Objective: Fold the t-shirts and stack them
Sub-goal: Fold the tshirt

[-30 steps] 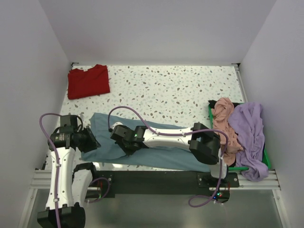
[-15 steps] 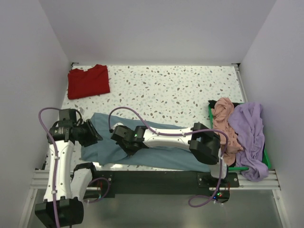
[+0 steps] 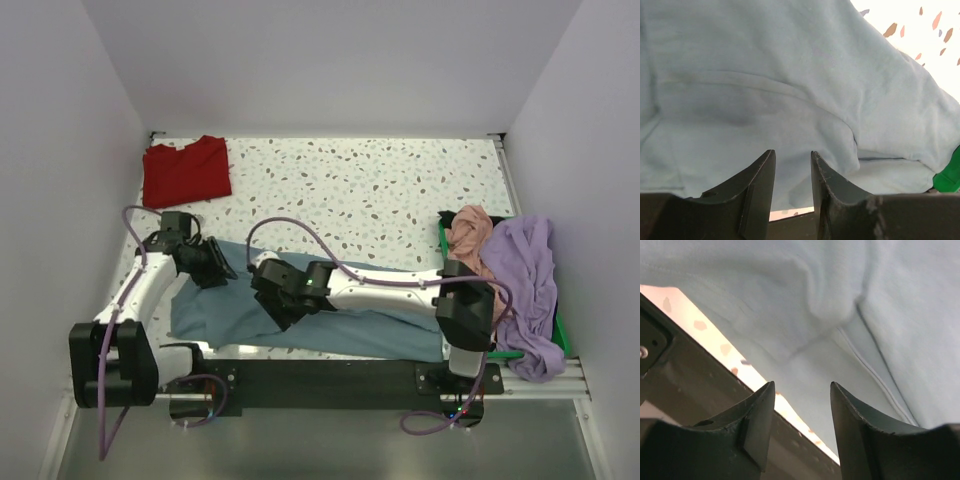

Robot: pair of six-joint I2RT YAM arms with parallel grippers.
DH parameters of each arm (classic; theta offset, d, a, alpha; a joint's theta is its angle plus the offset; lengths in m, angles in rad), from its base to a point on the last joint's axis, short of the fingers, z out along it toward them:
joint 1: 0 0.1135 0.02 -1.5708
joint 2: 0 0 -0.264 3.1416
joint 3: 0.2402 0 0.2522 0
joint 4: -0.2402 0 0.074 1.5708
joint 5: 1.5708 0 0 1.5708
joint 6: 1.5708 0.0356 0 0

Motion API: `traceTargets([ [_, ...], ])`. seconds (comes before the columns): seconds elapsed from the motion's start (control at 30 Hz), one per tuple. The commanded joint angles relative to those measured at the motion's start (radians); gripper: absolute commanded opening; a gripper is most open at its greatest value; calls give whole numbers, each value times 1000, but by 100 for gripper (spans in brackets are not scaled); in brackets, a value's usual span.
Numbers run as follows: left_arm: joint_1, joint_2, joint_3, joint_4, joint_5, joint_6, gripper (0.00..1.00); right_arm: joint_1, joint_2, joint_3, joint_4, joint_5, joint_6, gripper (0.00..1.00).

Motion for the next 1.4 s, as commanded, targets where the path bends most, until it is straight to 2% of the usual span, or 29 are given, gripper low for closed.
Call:
traceTargets([
  [0.0,-37,54,-46,145,39,-51,39,-58,-122,-70,1,45,49,52],
  [0.23,-35,160,-56,217,31,-40,39,-318,-328,-339,56,23,115,54],
  [0.37,-21,265,-39,267,45,-29,39,-427,-382,-483,84,33,104,56],
  [0.53,-18,371,19,298,27,-6,39,-538,-403,-572,133,36,84,56],
  [0.87,-23,473,193,295,-76,70,38,-593,-373,-594,147,42,67,56],
  [1.13,-43,353,338,226,-85,55,42,-590,-429,-500,73,51,-15,57],
  [1.3,-44,301,343,165,-64,15,42,-593,-391,-496,93,36,-37,57],
  [1.37,-46,278,267,189,2,-11,42,-593,-376,-512,127,5,-25,57],
])
